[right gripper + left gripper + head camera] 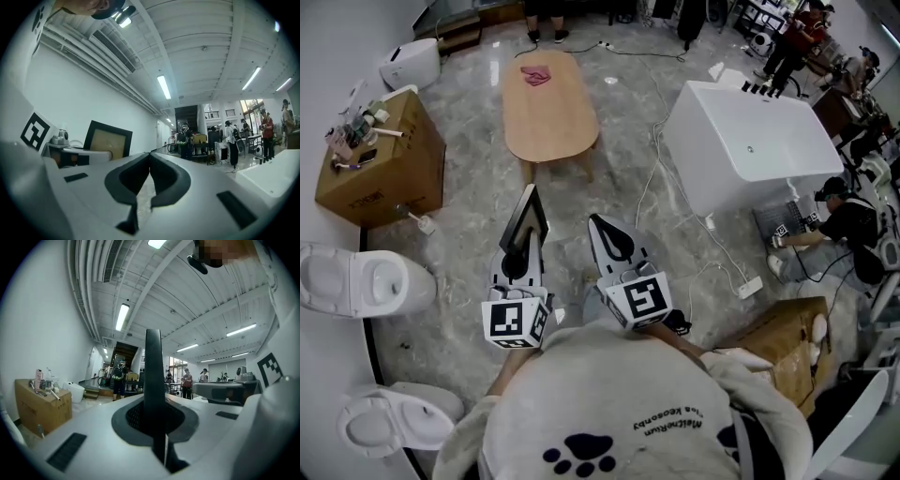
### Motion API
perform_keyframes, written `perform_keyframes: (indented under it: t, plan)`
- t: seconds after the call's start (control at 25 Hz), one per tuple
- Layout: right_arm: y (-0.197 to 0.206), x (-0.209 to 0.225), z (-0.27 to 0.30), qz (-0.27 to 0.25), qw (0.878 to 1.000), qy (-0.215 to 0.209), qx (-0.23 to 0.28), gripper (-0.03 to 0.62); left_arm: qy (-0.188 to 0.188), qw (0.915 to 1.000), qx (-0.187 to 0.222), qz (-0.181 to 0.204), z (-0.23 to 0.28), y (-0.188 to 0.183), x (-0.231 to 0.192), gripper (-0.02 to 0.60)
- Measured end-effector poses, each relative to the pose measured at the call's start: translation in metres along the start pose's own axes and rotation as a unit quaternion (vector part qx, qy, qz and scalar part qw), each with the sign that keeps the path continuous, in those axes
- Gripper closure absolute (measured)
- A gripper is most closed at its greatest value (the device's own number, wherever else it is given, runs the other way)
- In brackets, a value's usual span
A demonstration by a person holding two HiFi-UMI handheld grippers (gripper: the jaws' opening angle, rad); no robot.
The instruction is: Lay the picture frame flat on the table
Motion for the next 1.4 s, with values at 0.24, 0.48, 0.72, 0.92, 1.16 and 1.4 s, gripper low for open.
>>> perform_keyframes:
  t: [0.24,0.48,0.72,0.92,1.16,1.4]
  plan:
    - [-0.004,0.05,0.05,0.017,1.0,-0.01,-0.002,0.585,-0.01,0.9999,-0.006,0.007,0.057,-0.012,-0.008,0.565]
    - [-0.009,0.09,0.087,0.025,0.999,-0.033,-0.004,0.585,-0.03,0.9995,-0.012,-0.002,0.103,-0.022,-0.013,0.565]
    - [-0.013,0.116,0.125,0.023,0.998,-0.054,-0.003,0.585,-0.055,0.9984,-0.01,-0.004,0.137,-0.027,-0.028,0.565]
    - [-0.007,0.128,0.147,0.021,0.997,-0.073,-0.011,0.585,-0.075,0.997,-0.014,-0.013,0.154,-0.022,-0.037,0.563]
    - [-0.004,0.13,0.166,0.025,0.996,-0.082,-0.018,0.585,-0.081,0.9962,-0.022,-0.022,0.165,-0.019,-0.049,0.565]
    - [-0.003,0.135,0.177,0.019,0.996,-0.084,-0.031,0.585,-0.082,0.9956,-0.022,-0.04,0.178,-0.013,-0.057,0.565]
Point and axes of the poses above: the fingertips, and each gripper's own axes: z forward along the fingers, x to its right, y out of its underside, the point moved 3 cm from there along -z, backward along the fingers, and after that the axes turned 8 degrees about -x, right-handed, at the moved point
